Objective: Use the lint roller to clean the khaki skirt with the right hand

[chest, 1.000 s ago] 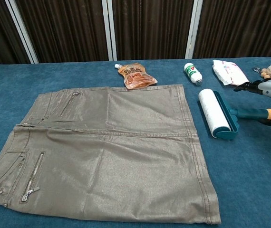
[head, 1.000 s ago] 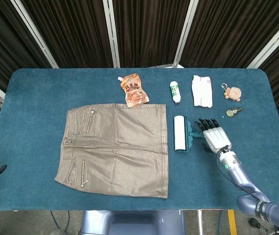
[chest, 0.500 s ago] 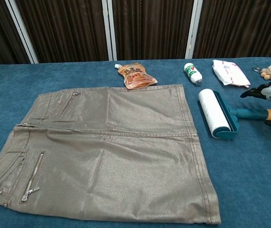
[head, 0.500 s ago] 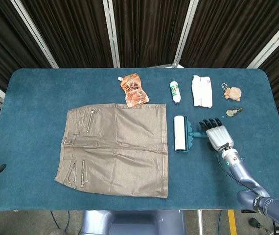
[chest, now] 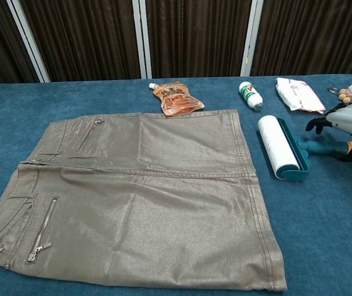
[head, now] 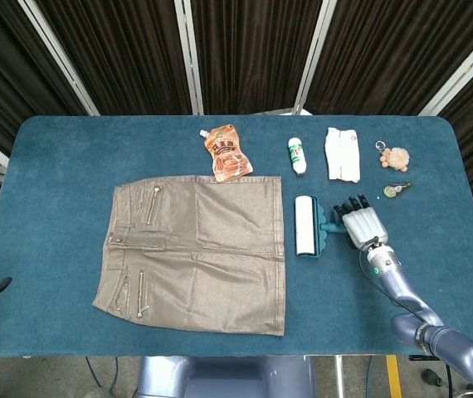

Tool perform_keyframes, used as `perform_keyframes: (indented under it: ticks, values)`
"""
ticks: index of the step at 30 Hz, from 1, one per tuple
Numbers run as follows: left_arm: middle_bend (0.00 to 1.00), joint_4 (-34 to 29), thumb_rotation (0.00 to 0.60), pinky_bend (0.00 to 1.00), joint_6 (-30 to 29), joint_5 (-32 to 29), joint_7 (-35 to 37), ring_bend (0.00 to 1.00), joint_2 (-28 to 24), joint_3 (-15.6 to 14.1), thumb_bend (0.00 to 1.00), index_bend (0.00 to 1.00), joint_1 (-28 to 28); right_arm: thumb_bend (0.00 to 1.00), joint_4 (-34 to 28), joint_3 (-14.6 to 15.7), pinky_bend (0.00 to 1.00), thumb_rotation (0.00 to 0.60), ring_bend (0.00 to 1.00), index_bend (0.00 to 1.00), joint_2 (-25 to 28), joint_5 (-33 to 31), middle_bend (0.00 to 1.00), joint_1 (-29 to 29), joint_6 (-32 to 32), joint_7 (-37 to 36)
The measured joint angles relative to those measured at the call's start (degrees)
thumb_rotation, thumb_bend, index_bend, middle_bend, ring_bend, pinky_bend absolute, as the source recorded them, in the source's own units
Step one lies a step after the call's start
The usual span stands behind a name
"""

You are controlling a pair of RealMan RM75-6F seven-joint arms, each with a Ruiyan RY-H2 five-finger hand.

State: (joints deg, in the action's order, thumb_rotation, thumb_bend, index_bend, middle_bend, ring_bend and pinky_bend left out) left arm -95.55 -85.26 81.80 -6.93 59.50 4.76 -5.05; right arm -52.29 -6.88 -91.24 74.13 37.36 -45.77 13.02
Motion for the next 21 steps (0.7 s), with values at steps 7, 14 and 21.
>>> perform_keyframes:
  ticks: [7, 14, 21]
  values:
    - [0.00, 0.10, 0.600, 0.00, 0.20, -0.03, -0.29, 0.00, 0.17, -0.09, 0.00, 0.00, -0.13, 0.48, 2.10, 1.06, 0.29, 0.600, 0.29, 0.30, -1.07, 1.95, 0.39, 0.23, -0.59, -2.16]
    - [0.00, 0.02, 0.600, 0.00, 0.32, -0.09, -0.60, 0.00, 0.30, -0.17, 0.00, 0.00, -0.22, 0.53, 3.33, 1.68, 0.36, 0.600, 0.37, 0.39, -1.35, 3.17, 0.48, 0.29, -1.45, -2.95]
    - [0.00, -0.24, 0.600, 0.00, 0.28, 0.10, -0.28, 0.00, 0.12, -0.27, 0.00, 0.00, -0.22, 0.58, 3.26, 1.82, 0.39, 0.600, 0.40, 0.42, -0.51, 5.10, 0.51, -0.16, -5.05, -5.71]
